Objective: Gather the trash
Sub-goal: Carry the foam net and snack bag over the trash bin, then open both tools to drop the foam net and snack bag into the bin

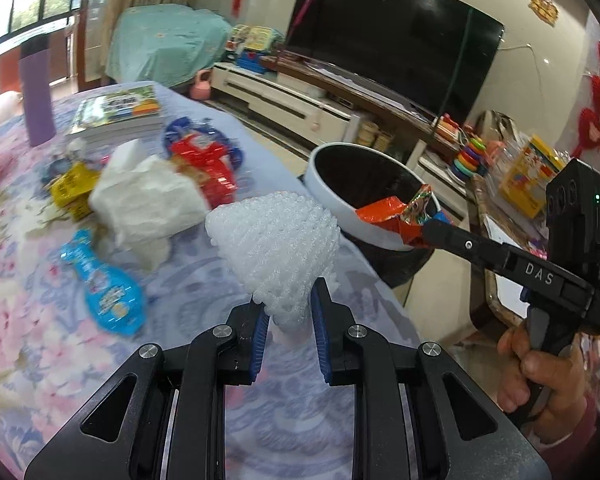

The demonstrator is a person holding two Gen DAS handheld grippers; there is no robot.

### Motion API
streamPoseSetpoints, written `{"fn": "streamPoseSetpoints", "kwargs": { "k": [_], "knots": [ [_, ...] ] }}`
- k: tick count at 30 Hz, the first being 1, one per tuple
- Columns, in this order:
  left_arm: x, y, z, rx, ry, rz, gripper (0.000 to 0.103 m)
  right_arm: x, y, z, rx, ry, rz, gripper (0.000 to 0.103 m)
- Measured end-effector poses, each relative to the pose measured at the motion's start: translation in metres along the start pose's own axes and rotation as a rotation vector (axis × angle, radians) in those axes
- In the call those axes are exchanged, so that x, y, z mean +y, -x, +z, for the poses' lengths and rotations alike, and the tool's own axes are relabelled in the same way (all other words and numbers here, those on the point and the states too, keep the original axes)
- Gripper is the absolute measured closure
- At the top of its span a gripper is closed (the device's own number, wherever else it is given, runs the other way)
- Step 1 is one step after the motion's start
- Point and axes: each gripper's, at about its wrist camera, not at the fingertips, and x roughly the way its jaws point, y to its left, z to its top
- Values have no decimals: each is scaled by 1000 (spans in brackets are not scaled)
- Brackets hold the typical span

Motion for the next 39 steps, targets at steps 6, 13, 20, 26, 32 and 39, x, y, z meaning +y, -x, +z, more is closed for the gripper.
{"fn": "streamPoseSetpoints", "kwargs": {
  "k": [6,13,20,26,32,39],
  "knots": [
    [-22,-15,13,5,-44,-26,84,-22,12,12,-36,-24,-29,72],
    [-46,-35,32,11,-86,-56,84,-44,16,23,-52,-46,-58,72],
    [-67,-58,53,25,-120,-85,83,-63,14,38,-52,-51,-78,72],
    [-78,-80,73,38,-131,-112,83,-76,7,52,-46,-51,-91,72],
    [-84,-104,87,70,-141,-120,83,-84,3,62,-41,-56,-100,72],
    [-83,-122,90,105,-134,-128,83,-90,-3,65,-27,-59,-107,72]
  ]
}}
